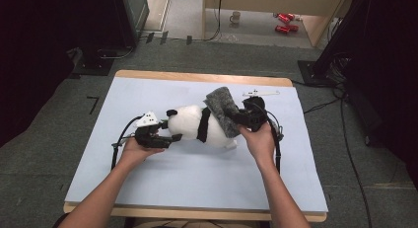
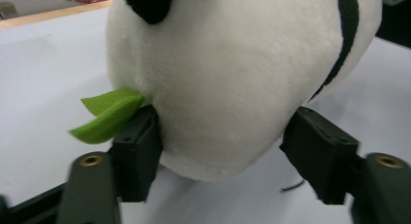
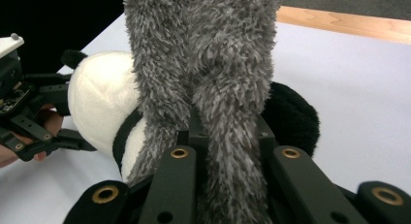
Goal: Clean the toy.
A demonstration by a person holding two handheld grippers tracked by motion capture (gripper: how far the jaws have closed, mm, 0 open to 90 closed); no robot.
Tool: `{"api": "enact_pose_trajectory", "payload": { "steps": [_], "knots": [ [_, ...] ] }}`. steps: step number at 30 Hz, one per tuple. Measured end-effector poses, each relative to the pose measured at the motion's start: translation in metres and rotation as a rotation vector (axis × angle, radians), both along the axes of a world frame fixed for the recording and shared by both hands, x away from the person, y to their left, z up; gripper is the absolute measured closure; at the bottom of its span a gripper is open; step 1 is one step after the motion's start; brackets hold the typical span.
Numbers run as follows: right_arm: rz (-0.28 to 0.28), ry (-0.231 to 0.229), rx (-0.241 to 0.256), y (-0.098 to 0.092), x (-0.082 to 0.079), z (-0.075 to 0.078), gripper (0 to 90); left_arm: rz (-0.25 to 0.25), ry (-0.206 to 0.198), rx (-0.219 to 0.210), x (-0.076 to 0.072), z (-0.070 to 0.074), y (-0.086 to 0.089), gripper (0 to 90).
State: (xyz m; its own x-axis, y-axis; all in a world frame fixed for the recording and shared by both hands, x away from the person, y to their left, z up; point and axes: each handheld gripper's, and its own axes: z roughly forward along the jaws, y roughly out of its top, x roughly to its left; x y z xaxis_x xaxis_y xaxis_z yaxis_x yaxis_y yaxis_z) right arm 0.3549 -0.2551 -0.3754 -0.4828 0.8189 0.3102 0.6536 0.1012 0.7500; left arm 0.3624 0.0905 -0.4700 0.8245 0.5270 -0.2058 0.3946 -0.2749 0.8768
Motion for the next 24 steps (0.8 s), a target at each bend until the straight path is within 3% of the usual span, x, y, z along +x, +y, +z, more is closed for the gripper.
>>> {"api": "enact_pose_trajectory", "payload": {
  "steps": [4,6,12,18,24],
  "knots": [
    [-0.016,0.013,0.065,-0.005,-0.001,0.009,79.5,0.007,0.048,-0.013,0.000,0.003,0.003,55.8],
    [-0.011,0.003,0.073,-0.004,-0.005,0.019,79.6,0.016,0.085,-0.005,0.001,0.004,0.004,60.0],
    [0.069,-0.047,0.080,0.023,-0.018,0.038,79.5,0.031,0.105,0.003,-0.006,0.012,0.000,65.4],
    [0.157,-0.020,0.084,0.056,-0.024,0.032,79.4,0.053,0.119,0.019,-0.020,0.022,-0.009,65.8],
    [0.225,0.006,0.080,0.084,-0.024,0.021,79.3,0.094,0.119,0.008,-0.026,0.021,-0.011,65.4]
  ]
}}
